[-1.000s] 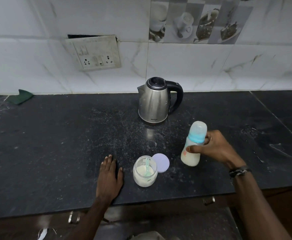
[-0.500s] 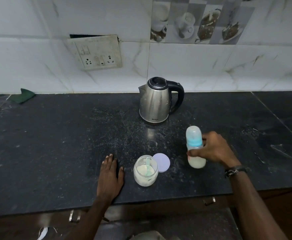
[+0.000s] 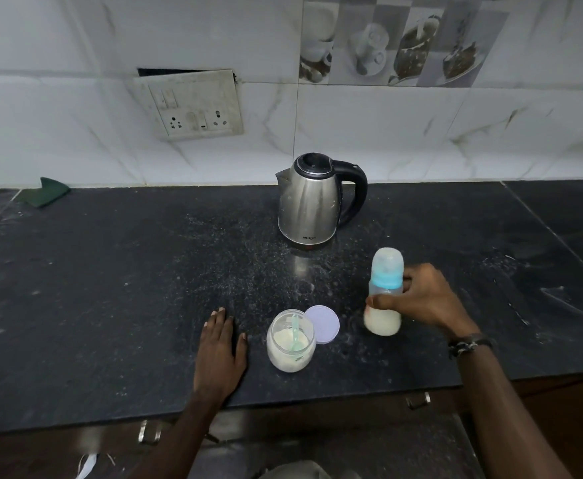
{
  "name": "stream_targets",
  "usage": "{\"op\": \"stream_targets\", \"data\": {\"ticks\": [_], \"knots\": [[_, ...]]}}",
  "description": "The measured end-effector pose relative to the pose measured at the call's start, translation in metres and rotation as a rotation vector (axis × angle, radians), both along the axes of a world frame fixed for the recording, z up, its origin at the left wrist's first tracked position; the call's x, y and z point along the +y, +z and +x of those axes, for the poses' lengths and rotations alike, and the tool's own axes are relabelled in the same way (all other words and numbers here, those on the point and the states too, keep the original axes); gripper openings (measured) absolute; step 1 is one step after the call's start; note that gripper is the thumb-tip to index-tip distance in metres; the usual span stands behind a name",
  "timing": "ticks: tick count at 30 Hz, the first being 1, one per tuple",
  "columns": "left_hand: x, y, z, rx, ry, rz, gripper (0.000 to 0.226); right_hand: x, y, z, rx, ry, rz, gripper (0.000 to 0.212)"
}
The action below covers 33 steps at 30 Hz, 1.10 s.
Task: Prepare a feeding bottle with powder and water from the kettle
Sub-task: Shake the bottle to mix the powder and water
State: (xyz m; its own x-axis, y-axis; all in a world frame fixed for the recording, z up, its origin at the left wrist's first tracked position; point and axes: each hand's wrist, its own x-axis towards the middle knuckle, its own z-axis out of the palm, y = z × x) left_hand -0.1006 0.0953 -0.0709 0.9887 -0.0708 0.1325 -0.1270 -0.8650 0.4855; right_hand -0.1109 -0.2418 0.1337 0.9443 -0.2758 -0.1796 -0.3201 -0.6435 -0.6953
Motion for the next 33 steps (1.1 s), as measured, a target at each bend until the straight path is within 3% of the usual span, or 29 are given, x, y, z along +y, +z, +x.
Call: {"op": "stream_targets", "data": {"ticks": [2, 5, 9, 12, 16, 18, 21, 25, 28, 31, 33], "knots": [[-0.0007, 0.0002, 0.0008, -0.001, -0.003, 0.005, 0.063, -0.0001, 0.0001, -0.0002, -0.042, -0.013, 0.038, 0.034], [-0.0011, -0.0011, 0.0005, 0.008, -0.006, 0.003, 0.062, -0.0008, 0.0021, 0.0002, -0.021, -0.045, -0.072, 0.046], [-0.0009, 0.0004, 0.0011, -0.006, -0.008, 0.001, 0.062, 0.0006, 0.0017, -0.0023, -0.054, -0.016, 0.046, 0.033], [-0.0012, 0.0001, 0.0000, -0.001, -0.006, 0.002, 0.062, -0.0012, 0.0017, -0.0014, -0.015, -0.001, -0.127, 0.045], [-0.0010, 0.0008, 0.0010, -0.007, -0.008, 0.003, 0.063, 0.0012, -0.0017, -0.0020, -0.134, -0.077, 0.300, 0.022], [-0.0010, 0.0003, 0.0003, -0.001, -0.007, 0.006, 0.063, -0.0005, -0.0027, 0.0003, -0.182, -0.105, 0.322, 0.021], [0.0004, 0.0003, -0.0003, -0.010, -0.006, -0.003, 0.064, -0.0002, -0.0011, -0.0023, -0.065, 0.018, 0.380, 0.017], [-0.0010, 0.0004, 0.0004, 0.004, -0.010, 0.007, 0.063, -0.0014, 0.0005, -0.0013, -0.147, -0.132, 0.468, 0.025], [0.0001, 0.0002, 0.0005, -0.002, -0.013, -0.004, 0.064, 0.0002, -0.0007, -0.0027, -0.050, -0.007, 0.453, 0.020], [-0.0007, -0.0003, 0.0012, 0.008, -0.007, 0.001, 0.064, -0.0007, -0.0011, -0.0017, -0.189, -0.157, 0.489, 0.027], [-0.0002, -0.0013, 0.0006, 0.011, -0.004, 0.001, 0.063, -0.0017, -0.0010, -0.0004, -0.137, -0.129, 0.487, 0.026]]}}
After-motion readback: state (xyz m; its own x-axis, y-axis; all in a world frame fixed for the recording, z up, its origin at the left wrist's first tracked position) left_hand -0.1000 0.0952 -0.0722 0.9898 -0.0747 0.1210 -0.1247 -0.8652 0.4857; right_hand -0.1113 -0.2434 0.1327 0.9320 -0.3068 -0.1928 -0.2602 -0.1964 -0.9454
